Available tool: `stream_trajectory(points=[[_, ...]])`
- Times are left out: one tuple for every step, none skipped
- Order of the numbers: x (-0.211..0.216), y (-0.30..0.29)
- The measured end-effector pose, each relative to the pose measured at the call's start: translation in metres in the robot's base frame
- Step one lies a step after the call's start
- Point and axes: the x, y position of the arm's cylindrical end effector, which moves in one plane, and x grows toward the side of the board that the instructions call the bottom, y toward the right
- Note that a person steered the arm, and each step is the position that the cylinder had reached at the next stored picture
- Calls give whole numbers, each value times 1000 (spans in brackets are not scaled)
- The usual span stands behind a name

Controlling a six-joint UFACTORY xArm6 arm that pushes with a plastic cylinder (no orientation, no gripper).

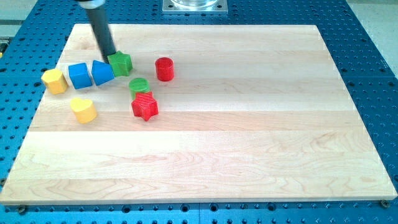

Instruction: Push the hexagon to the bottom left side of the cube

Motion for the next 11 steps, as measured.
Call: stream_trajectory(points=[[-8,-7],[-11,-69],[5,-138],[25,-140],[56,-140],[74,-135],[91,-131],[109,-140],[117,-127],[131,-112],[122,-139]])
